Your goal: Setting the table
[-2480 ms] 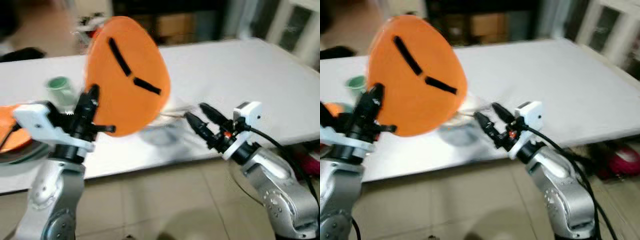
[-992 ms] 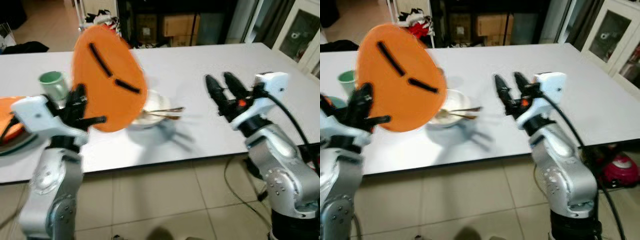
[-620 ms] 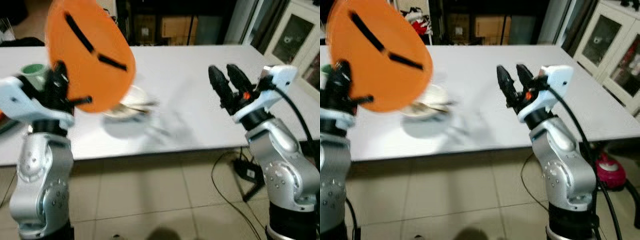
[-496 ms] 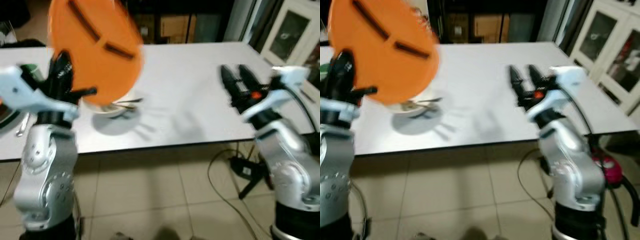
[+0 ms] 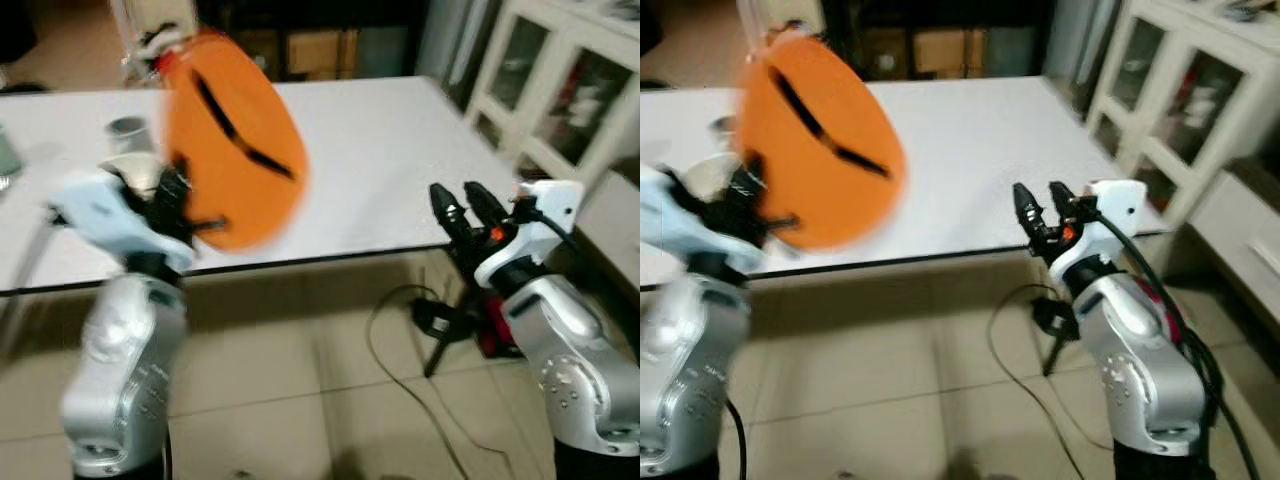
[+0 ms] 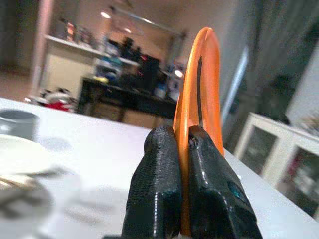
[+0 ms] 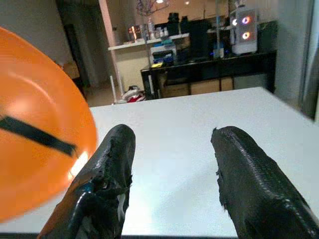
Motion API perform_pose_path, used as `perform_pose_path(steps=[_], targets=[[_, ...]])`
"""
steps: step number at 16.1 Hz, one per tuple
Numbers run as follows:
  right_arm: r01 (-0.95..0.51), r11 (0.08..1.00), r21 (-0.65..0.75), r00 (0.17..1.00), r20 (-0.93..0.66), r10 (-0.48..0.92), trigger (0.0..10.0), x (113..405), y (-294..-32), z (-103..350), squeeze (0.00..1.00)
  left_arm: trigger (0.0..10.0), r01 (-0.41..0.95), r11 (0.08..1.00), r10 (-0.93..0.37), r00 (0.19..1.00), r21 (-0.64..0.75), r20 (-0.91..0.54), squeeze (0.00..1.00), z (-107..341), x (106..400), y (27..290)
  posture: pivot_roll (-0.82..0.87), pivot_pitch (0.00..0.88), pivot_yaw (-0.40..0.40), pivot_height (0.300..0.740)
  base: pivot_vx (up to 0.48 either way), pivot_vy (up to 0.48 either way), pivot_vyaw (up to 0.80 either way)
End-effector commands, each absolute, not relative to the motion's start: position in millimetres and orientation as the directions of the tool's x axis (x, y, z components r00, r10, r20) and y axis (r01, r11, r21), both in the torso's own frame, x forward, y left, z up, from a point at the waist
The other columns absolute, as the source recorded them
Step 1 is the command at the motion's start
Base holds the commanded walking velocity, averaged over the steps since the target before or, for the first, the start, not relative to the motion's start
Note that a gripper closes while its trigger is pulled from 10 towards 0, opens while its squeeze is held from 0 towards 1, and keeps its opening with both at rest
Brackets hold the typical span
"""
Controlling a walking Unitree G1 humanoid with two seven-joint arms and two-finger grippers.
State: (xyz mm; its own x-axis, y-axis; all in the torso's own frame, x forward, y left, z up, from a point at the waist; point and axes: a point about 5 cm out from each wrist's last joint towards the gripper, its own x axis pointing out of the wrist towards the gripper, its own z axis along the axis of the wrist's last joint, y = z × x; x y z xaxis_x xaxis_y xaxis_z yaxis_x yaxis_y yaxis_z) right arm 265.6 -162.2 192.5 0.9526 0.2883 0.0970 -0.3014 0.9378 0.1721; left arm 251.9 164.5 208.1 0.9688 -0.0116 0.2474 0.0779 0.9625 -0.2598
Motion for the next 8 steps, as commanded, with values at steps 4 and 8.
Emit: perform_pose_path(steps=[4,8], targets=[[-0.342,0.927,0.156,0.94,0.039,0.34,10.0,261.6,-149.4,181.7,0.0,10.0,-0.011,0.985,0.041,0.984,-0.174,0.173,0.0,190.9,248.9,174.3,-0.12,0.047,0.027,0.74,0.079,0.0,0.0],[-0.368,0.922,0.123,0.927,-0.035,0.375,10.0,258.0,-143.3,164.4,0.0,10.0,-0.06,0.996,0.069,0.99,-0.072,0.127,0.0,185.1,252.2,183.8,-0.11,0.055,0.02,0.74,0.354,0.0,0.0]])
